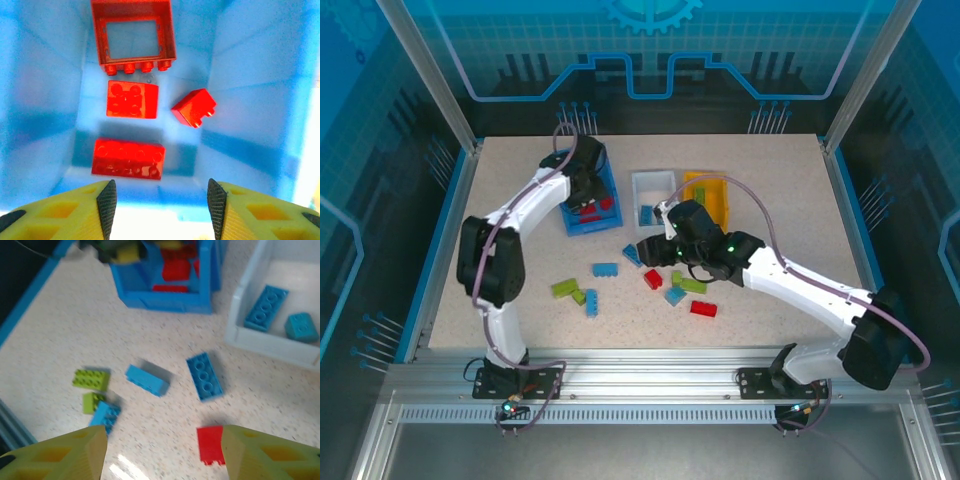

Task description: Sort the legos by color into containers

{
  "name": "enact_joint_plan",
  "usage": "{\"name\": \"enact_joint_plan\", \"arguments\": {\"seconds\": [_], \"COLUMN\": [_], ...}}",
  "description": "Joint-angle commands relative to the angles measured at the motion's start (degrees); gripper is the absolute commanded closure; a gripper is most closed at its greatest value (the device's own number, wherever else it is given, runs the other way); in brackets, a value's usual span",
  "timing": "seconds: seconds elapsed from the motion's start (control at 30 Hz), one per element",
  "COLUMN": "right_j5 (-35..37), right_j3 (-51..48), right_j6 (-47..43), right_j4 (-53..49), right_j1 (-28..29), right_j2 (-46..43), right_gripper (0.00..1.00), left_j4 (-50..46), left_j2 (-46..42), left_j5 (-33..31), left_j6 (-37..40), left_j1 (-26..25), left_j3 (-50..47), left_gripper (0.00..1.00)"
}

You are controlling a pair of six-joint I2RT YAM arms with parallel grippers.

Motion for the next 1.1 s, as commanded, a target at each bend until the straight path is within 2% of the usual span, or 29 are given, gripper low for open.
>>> {"name": "enact_joint_plan", "arguments": {"seconds": [0.0,0.1,0.17,0.37,0.47,0.53,0.67,0.83,0.93,1.07], "right_j5": [2.0,4.1,5.9,9.0,10.5,8.6,7.0,5.3,3.3,1.0], "right_j3": [-0.5,0.1,2.2,2.1,3.2,2.9,1.2,0.6,2.3,2.6], "right_j6": [-3.5,-5.3,-4.8,1.1,11.1,20.5,37.5,56.2,63.4,68.7], "right_j4": [-6.5,-10.0,-14.8,-22.1,-26.6,-25.3,-21.6,-20.2,-22.6,-22.6], "right_j1": [-0.2,0.5,1.1,6.5,6.9,7.3,7.7,7.0,6.4,5.9], "right_j2": [2.9,5.2,6.8,9.7,11.1,10.7,10.1,11.5,14.4,17.0], "right_gripper": [0.36,0.35,0.38,0.34,0.34,0.38,0.38,0.38,0.37,0.36], "left_j4": [0.1,1.7,2.0,4.7,4.6,5.9,8.9,11.6,12.2,11.9], "left_j2": [-8.8,-16.2,-21.5,-36.2,-41.5,-44.3,-47.5,-52.6,-55.1,-56.1], "left_j5": [-0.3,0.5,0.6,0.2,-2.8,-3.4,-4.2,-3.0,-2.6,-2.7], "left_j6": [-1.5,-2.9,-4.3,-9.0,-10.7,-12.1,-11.0,-4.3,-3.2,-3.3], "left_j1": [-1.9,-5.2,-8.5,-22.0,-28.5,-31.4,-35.2,-37.4,-37.3,-37.4], "left_j3": [-3.5,-8.8,-12.4,-25.7,-31.0,-34.5,-38.9,-43.3,-45.0,-45.4], "left_gripper": [0.45,0.44,0.44,0.42,0.43,0.43,0.4,0.37,0.36,0.37]}}
